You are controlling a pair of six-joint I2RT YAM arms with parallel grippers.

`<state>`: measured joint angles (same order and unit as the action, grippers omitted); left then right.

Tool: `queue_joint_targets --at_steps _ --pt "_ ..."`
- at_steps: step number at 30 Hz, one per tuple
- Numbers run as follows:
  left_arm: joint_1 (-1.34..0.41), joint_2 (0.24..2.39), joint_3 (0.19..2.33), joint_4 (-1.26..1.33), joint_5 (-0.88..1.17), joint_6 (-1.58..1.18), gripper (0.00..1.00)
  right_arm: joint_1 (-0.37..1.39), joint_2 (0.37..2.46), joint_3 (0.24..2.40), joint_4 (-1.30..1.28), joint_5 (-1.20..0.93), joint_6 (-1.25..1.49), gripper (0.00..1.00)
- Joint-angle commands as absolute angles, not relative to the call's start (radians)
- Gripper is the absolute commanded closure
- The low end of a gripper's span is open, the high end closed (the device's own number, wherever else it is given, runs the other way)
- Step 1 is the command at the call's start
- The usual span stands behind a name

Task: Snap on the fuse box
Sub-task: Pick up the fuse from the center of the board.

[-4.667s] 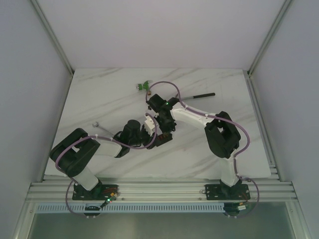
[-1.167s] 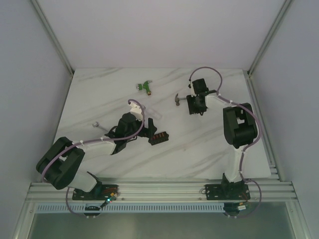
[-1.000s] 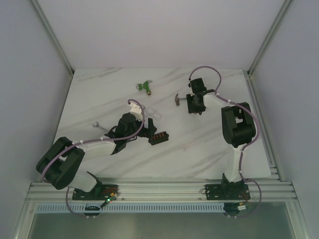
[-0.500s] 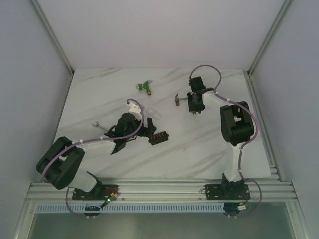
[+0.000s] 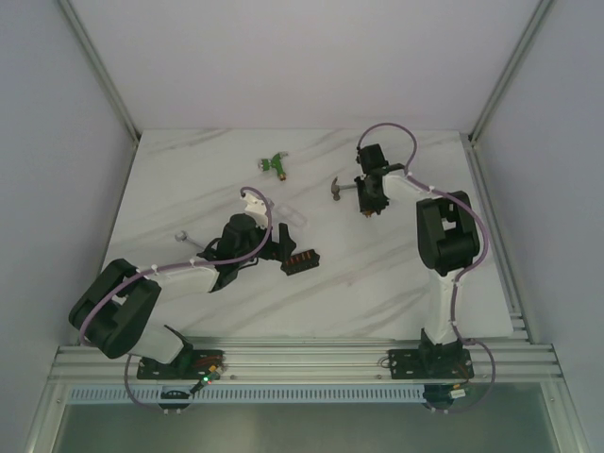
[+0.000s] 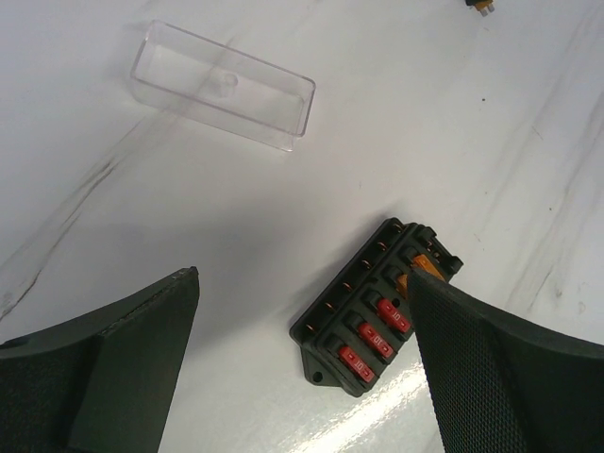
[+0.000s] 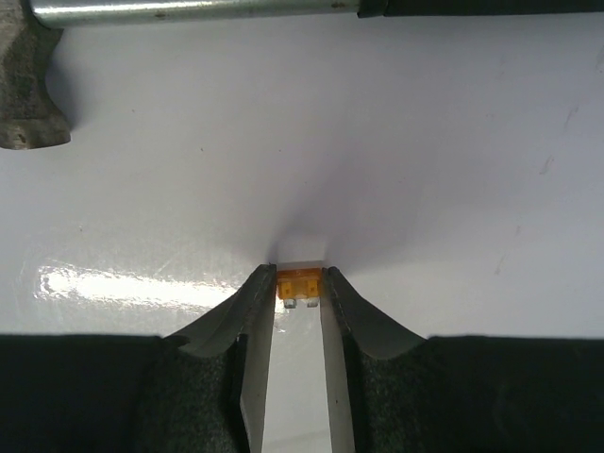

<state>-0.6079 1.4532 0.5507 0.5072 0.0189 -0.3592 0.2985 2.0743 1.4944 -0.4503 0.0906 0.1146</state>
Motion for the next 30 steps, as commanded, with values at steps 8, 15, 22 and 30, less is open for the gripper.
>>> queue_joint_targets --at_steps 8,15,22,30 --pt "-0.603 1.447 0.574 0.537 0.069 -0.385 0.0 0.319 2.094 1.508 -0.532 0.084 0.105 0.82" --pt "-0.622 1.454 0.559 0.689 0.065 -0.46 0.06 0.371 1.901 1.386 -0.417 0.026 0.208 0.82" --pt "-0.694 1.473 0.535 0.897 -0.022 -0.488 0.13 0.425 1.695 1.221 -0.257 -0.061 0.334 0.82" --pt "-0.772 1.553 0.585 1.041 -0.059 -0.446 0.23 0.481 1.469 1.05 -0.05 -0.11 0.488 0.83"
